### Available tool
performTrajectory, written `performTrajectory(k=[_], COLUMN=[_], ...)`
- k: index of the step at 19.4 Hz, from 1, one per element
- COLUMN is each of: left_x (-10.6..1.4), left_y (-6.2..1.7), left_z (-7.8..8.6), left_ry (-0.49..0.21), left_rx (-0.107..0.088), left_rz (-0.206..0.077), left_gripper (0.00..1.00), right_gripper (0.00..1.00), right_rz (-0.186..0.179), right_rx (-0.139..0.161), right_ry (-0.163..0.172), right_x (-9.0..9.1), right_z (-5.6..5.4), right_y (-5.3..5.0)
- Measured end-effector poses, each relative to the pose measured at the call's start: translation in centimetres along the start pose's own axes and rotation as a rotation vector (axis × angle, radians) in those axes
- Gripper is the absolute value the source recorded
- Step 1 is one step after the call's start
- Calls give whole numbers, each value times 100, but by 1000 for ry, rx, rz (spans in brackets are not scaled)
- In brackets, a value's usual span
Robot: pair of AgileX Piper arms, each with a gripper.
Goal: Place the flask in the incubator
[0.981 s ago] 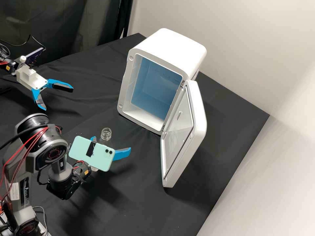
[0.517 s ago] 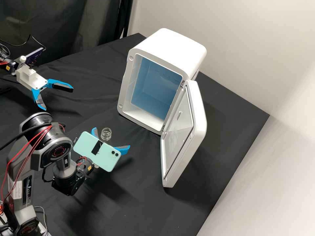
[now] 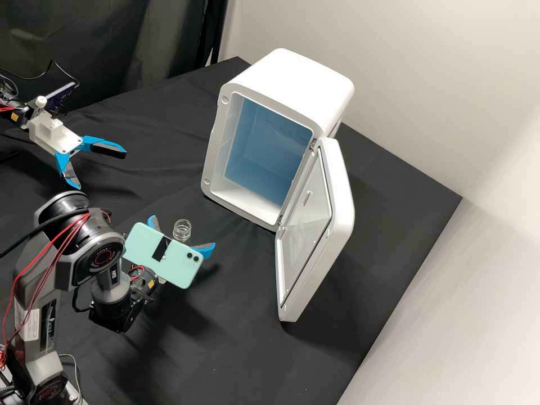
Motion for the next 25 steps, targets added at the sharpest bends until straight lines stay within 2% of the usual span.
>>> performTrajectory(k=[3, 5, 11, 16, 20, 25], left_x=[0, 1, 6, 15, 21, 23], left_y=[0, -3, -16, -17, -19, -19], left_z=[0, -1, -7, 10, 20, 23], left_ry=[0, 0, 0, -10, -17, -18], left_rx=[0, -2, -8, -6, -5, -5], left_rz=[0, -1, -6, -9, -10, -10], left_gripper=[100, 100, 100, 100, 100, 100], right_gripper=[100, 100, 100, 100, 100, 100], right_rz=[1, -7, -19, -16, -17, -8], right_rx=[-89, -116, -111, -125, -165, -256], right_ry=[-28, -39, -46, -26, -25, -40], right_x=[-5, -2, 7, 16, 16, 40], right_z=[33, 55, 74, 8, 8, -27], right_y=[-23, -44, -69, -77, -77, -105])
